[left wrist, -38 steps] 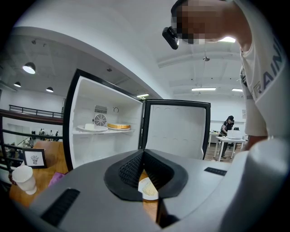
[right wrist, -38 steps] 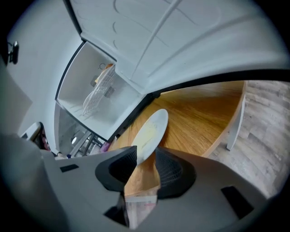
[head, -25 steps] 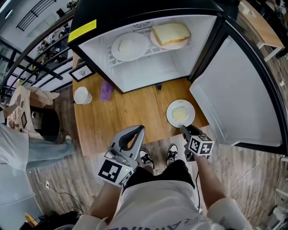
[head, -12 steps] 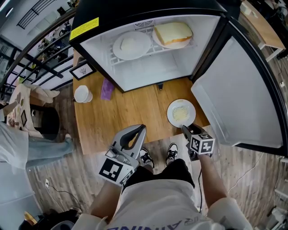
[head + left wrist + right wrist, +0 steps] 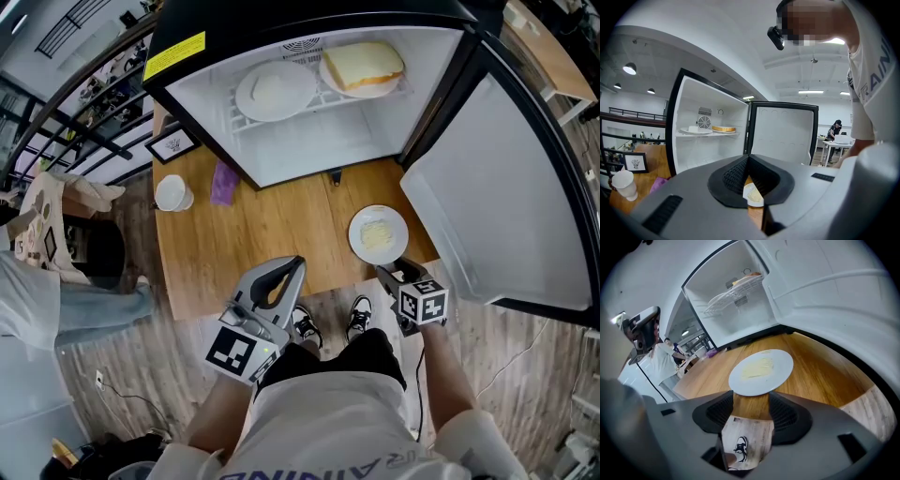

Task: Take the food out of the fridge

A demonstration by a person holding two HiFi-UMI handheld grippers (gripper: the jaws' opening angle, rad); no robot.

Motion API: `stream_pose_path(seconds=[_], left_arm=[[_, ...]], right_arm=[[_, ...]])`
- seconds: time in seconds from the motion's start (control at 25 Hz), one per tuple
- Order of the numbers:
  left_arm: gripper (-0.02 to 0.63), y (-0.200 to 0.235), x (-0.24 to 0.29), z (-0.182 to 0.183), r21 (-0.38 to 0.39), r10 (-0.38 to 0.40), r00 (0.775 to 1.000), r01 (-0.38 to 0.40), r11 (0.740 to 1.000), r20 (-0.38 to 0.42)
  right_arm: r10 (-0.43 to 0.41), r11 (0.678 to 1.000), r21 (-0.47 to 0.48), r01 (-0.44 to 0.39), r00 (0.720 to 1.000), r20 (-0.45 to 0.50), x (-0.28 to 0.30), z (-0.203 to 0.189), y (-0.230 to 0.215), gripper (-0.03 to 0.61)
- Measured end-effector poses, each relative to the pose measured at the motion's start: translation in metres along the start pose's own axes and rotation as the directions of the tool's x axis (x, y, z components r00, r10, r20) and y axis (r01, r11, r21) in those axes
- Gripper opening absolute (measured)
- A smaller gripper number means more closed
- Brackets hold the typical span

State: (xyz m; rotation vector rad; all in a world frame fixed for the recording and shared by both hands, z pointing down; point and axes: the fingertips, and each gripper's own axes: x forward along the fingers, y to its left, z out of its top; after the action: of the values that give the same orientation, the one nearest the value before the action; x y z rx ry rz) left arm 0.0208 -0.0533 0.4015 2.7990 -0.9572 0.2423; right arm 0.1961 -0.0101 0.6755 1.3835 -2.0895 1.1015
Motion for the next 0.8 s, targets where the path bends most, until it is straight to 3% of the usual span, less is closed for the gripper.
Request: stream_pose_path(seconds=[0.2, 0.52, 0.8], left_arm=[[0.009, 0.001, 0.000, 0.000, -0.002, -0.002, 1.000, 0.002, 1.000, -0.001], [0.009, 0.003, -0.002, 0.003, -0.037, -0.004, 1.000, 0.004, 0.999, 0.012], [0.009, 0.003, -0.006, 0.007, -0.037, 0.000, 1.000, 0.001, 0.999, 0.030]], right_arm=[[-0.020, 0.996, -0.082, 0.017, 0.999, -0.037, 0.000, -0.003, 0.003, 0.232], [-0.019, 0.999, -0.049, 0.017, 0.999, -0.044, -0.005, -0.007, 0.002, 0.232], [0.029, 0.998, -0.061, -0.023, 0.994, 0.105, -0.032, 0.038, 0.030, 0.227]])
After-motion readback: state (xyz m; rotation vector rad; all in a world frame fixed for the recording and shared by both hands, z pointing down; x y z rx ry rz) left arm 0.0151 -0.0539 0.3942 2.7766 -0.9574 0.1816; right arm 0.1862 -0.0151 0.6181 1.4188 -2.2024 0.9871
